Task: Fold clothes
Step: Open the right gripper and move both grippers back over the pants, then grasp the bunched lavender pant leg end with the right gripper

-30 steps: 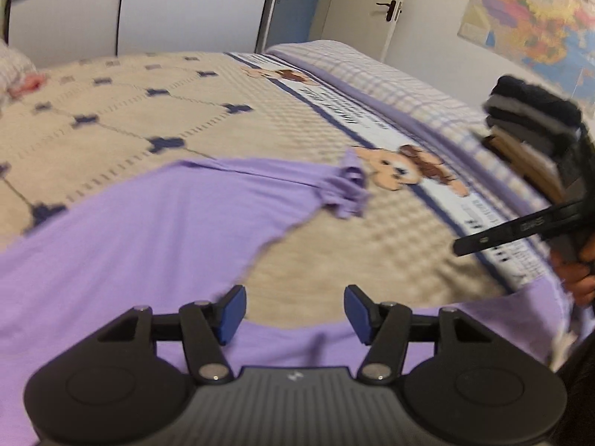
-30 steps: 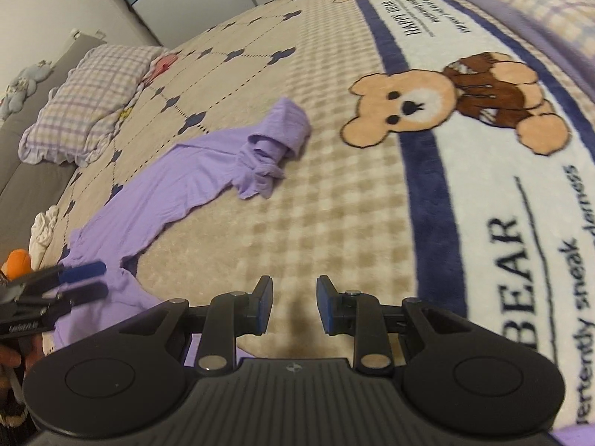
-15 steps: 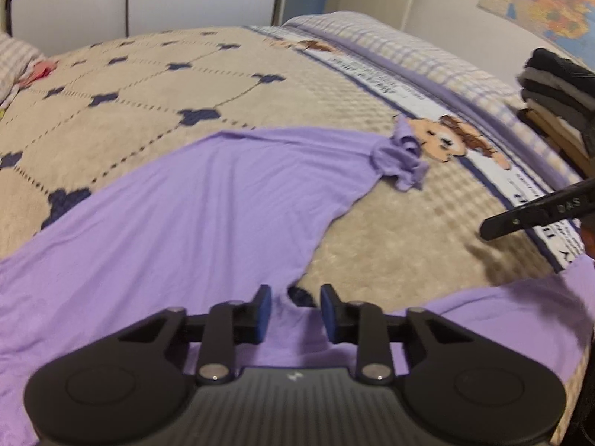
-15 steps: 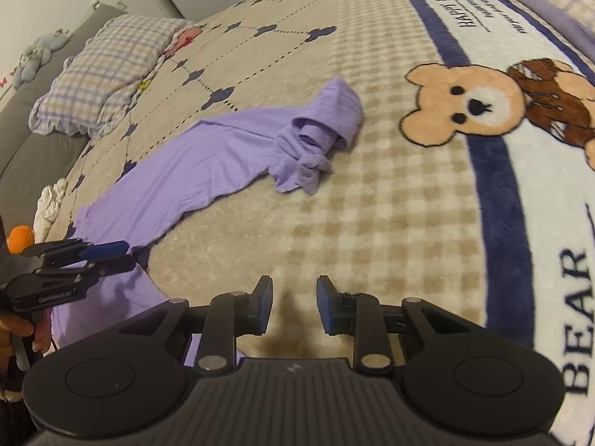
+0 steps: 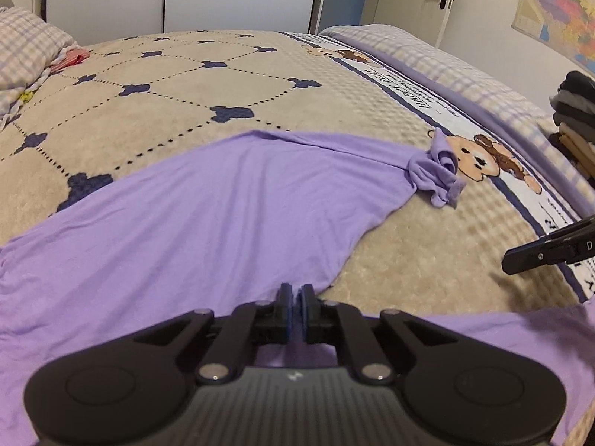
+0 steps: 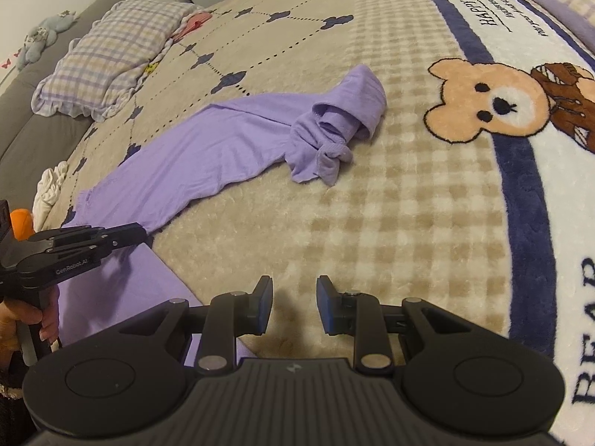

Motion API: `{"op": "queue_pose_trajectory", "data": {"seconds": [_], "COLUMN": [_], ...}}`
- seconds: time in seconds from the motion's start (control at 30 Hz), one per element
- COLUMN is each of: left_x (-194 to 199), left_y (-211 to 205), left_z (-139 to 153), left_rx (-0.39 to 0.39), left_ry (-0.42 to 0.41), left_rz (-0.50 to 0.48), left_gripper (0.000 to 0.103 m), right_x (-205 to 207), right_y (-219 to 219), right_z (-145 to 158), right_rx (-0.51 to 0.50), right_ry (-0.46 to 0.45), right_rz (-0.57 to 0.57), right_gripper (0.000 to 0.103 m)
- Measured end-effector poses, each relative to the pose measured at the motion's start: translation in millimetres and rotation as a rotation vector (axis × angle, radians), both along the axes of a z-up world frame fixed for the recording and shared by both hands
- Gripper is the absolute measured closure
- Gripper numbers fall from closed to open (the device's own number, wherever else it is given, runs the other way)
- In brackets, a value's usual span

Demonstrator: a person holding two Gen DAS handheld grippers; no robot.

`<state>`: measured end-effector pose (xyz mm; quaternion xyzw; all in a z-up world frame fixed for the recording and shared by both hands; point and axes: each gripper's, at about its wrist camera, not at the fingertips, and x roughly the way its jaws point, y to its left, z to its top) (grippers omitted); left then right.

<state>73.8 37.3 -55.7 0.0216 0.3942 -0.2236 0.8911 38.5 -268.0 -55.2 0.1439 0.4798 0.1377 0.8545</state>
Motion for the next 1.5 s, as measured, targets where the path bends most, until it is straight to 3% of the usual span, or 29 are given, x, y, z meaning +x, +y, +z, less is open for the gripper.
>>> {"op": "queue_pose_trajectory", "data": {"seconds": [0.07,0.13,0.17,0.57,0.83,0.9,0.93,0.97,1.23,1.5], "left_x": [-0.1,-0.4,-0.4,23.7,34.9,38.0,39.5,40.9,44.8,46.7], "left_y": [-0.2,0.5,0.9,10.0,5.5,4.0,3.6,3.4,1.4,0.7], "left_z": [4.7,10.7,13.9,18.2,10.1,6.4,4.9,3.7,-2.1,-4.7], "left_rx": [-0.018,-0.04,-0.047,-0.153,-0.178,-0.179,-0.182,-0.186,-0.208,-0.212], "left_ry": [0.003,-0.003,-0.011,0.009,0.031,0.04,0.044,0.046,0.03,0.026], "left_rz": [-0.007,-0.011,-0.01,0.063,0.071,0.074,0.075,0.078,0.097,0.103], "left_gripper": [0.078,0.056,0.055,0.05,0.049,0.049,0.049,0.049,0.048,0.048], "right_x": [0.7,2.7,3.8,41.8,76.4,77.6,77.8,78.0,76.1,89.2], "right_y": [1.2,1.8,2.2,3.3,5.9,4.9,2.1,-0.9,-48.5,-82.3], "right_z": [0.1,1.6,2.4,10.8,-4.5,-3.6,-0.8,2.2,29.1,22.4], "right_rx": [-0.002,-0.013,-0.019,-0.082,-0.077,-0.06,-0.041,-0.021,-0.023,-0.081], "right_ry": [-0.003,-0.015,-0.02,-0.122,-0.094,-0.103,-0.111,-0.12,-0.225,-0.232], "right_rz": [-0.009,-0.02,-0.025,-0.127,-0.159,-0.169,-0.18,-0.191,-0.39,-0.499], "right_gripper": [0.075,0.075,0.075,0.073,0.073,0.079,0.09,0.092,0.092,0.092]}}
